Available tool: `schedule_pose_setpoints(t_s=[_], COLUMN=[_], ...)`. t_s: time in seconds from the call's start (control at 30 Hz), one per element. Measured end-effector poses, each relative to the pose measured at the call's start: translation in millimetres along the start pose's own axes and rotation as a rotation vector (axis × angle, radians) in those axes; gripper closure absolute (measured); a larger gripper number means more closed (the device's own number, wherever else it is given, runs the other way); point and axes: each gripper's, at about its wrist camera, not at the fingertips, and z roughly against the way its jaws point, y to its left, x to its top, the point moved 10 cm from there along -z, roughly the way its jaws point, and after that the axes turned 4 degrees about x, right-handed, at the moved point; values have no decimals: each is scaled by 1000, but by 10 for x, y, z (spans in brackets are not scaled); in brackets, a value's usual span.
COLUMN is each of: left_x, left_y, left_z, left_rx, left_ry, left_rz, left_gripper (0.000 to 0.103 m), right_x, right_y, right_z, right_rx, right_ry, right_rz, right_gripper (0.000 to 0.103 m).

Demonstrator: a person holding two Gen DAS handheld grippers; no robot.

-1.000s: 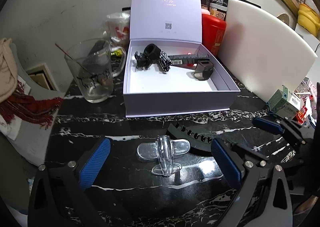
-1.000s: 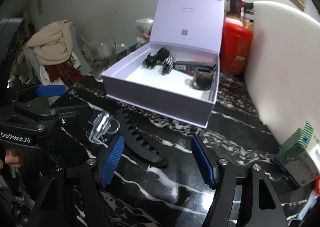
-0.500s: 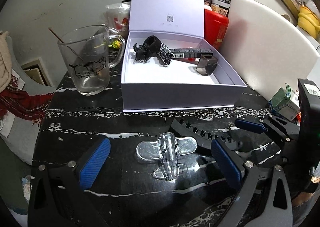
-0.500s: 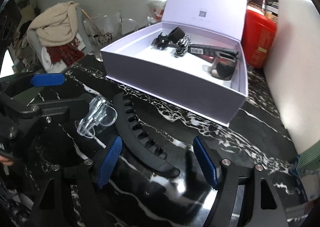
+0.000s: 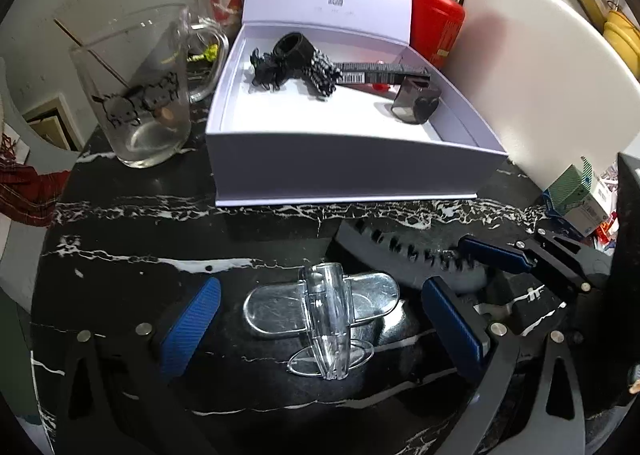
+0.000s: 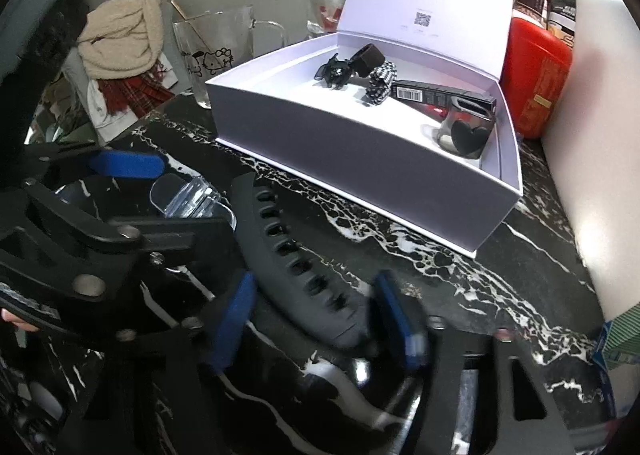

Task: Organize rigid objects
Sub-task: 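Move both open tools toward the clear plastic clip and black claw clip, then grasp the clear plastic clip with the left tool while the right tool grasps the black claw clip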

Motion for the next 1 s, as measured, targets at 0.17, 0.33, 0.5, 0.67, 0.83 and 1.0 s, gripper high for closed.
schedule_pose_setpoints(t_s=[0.17,0.33,0.5,0.67,0.83,1.0], left_x=[-14,-15,-10,-6,15,-24], left_y=[-6,0,-38,-36,-14,-45], left_z=[-49,-76,-142,-173,-99,-56], left_rx=[-7,15,82,134,129,115], left_ry=[15,10,-6,-20,-63,-66], left_rz=[4,-15,-74,-104,-102,-117], left_gripper=[1,1,0,1,26,26], right_x=[-29,-91,-140,-179,-218,-239], right_y=[-83,-143,-221,-245,-247,-255], right_z=[38,91,139,163,191,205], right_rx=[-13,-22,-34,-46,-48,-52], right_ry=[8,16,23,28,27,26], right_rz=[-31,-52,-84,-94,-102,-114], right_gripper=[64,65,65,65,65,66])
